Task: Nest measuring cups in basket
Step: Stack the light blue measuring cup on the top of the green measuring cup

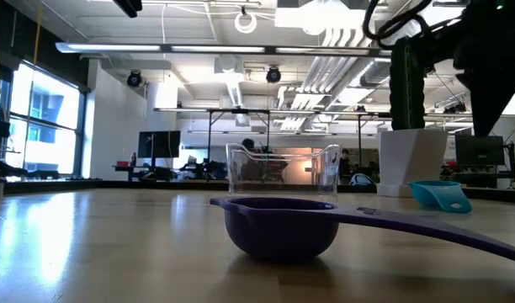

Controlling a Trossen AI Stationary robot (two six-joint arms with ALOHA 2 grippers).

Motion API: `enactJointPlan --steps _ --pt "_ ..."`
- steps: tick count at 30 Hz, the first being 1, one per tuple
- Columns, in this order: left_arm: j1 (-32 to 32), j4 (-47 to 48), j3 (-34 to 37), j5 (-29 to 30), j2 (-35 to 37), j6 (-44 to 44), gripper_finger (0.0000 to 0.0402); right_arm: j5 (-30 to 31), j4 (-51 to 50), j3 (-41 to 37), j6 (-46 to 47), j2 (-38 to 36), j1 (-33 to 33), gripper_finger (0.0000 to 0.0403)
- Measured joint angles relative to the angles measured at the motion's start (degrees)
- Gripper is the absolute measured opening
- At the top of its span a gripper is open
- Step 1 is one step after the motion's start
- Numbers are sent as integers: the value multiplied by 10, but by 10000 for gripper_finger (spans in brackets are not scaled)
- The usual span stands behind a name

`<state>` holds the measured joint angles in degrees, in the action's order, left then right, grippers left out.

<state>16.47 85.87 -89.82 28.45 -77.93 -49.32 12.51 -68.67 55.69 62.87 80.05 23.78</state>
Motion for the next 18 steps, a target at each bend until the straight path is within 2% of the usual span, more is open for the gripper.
enactJointPlan --steps 6,13,18 --pt "0 0 0 -17 0 0 115 -6 2 -60 -6 -64 -43 67" --pt "0 0 0 -18 0 0 115 -20 91 -189 111 -210 -62 67" --pt "0 0 0 -18 0 0 115 -1 110 -225 189 -274 -74 67"
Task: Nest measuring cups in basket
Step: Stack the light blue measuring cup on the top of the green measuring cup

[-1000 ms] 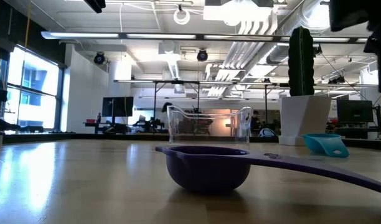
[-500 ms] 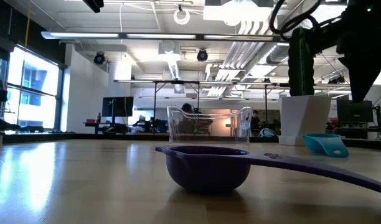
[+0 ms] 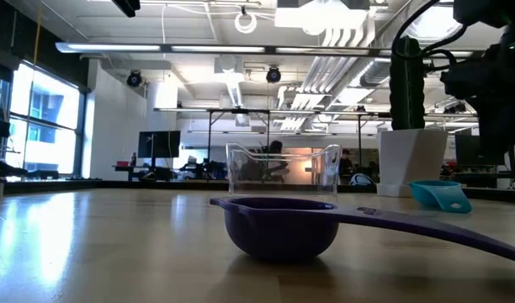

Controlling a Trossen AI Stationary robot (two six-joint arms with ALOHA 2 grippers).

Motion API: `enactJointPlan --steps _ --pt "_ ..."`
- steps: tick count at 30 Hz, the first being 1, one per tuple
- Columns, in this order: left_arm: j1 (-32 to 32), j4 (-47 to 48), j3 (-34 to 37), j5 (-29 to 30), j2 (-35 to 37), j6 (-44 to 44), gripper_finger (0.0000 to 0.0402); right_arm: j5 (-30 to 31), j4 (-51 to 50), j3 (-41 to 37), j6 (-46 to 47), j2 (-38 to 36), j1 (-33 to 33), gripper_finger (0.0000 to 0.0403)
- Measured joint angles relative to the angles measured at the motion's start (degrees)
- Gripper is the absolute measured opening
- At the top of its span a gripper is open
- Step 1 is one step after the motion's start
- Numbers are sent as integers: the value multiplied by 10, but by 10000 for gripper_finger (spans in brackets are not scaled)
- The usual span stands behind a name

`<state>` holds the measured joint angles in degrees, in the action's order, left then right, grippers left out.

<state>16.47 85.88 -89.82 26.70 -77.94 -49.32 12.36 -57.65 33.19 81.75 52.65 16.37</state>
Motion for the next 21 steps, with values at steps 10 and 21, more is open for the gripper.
enactJointPlan --steps 10,21 --pt "0 0 0 0 0 0 115 39 32 -3 -14 7 -53 67" --pt "0 0 0 0 0 0 115 31 70 -3 -72 85 -122 103"
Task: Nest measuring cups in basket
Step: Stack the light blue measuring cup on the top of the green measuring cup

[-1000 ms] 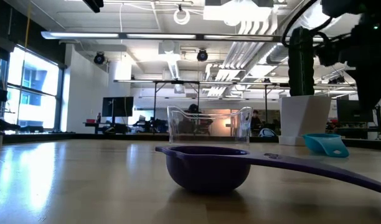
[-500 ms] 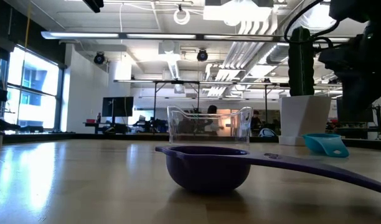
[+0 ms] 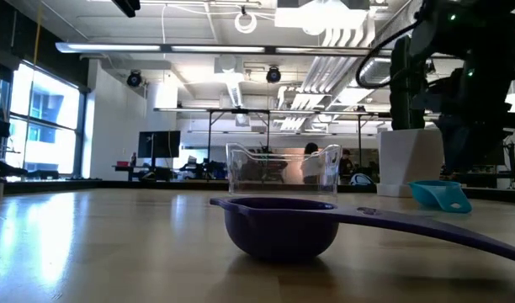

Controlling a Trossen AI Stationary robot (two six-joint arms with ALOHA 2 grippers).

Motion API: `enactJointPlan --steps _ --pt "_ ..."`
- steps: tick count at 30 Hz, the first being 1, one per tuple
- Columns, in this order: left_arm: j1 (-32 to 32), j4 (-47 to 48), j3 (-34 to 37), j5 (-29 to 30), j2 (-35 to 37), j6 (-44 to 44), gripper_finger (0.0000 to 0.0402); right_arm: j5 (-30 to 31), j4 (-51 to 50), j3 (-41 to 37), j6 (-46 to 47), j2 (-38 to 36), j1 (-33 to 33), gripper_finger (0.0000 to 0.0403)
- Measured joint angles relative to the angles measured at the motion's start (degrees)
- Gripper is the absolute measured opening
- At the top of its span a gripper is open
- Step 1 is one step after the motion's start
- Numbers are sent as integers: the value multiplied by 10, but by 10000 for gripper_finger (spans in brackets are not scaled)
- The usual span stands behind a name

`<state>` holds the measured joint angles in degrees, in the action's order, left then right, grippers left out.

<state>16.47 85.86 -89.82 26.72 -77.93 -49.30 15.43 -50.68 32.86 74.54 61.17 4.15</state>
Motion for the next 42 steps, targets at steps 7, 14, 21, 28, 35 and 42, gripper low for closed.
enactJointPlan --steps 7,14,21,28,35,42 --pt "0 0 0 0 0 0 115 -26 47 0 -31 44 -24 124" --pt "0 0 0 0 0 6 115 -40 62 0 -51 84 -35 124" --pt "0 0 0 0 0 19 115 -45 64 0 -61 98 -38 61" --pt "0 0 0 0 0 19 115 -48 64 0 -97 96 -38 15" --pt "0 0 0 0 0 19 115 -50 39 40 -160 81 -37 4" --pt "0 0 0 -10 0 19 115 -81 -19 135 -266 81 -9 2"
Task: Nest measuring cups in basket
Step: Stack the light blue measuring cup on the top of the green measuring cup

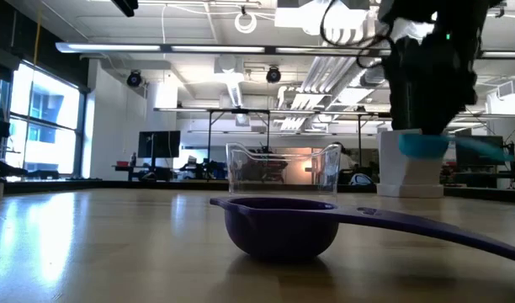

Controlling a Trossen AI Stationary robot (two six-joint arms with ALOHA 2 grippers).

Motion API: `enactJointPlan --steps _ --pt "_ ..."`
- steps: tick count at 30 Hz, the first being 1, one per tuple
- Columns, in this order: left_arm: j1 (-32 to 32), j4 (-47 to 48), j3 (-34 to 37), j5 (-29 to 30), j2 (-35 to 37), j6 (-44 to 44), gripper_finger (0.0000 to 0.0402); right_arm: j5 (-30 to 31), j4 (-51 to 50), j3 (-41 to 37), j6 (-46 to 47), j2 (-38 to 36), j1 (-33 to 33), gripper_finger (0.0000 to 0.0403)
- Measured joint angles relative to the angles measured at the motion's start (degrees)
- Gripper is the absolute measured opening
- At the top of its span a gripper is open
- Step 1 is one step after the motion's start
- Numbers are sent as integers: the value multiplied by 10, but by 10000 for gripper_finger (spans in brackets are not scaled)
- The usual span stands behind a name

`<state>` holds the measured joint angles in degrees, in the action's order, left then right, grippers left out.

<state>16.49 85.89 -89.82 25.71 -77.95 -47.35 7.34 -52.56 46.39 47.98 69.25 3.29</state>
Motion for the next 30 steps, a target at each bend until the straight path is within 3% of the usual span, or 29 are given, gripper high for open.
enactJointPlan --steps 9,21,30 --pt "0 0 0 -1 0 0 115 -75 -34 102 -110 0 109 1" --pt "0 0 0 -1 0 -4 115 -85 -13 110 -46 13 325 0" --pt "0 0 0 -1 0 -5 115 -117 24 110 -15 74 391 0"
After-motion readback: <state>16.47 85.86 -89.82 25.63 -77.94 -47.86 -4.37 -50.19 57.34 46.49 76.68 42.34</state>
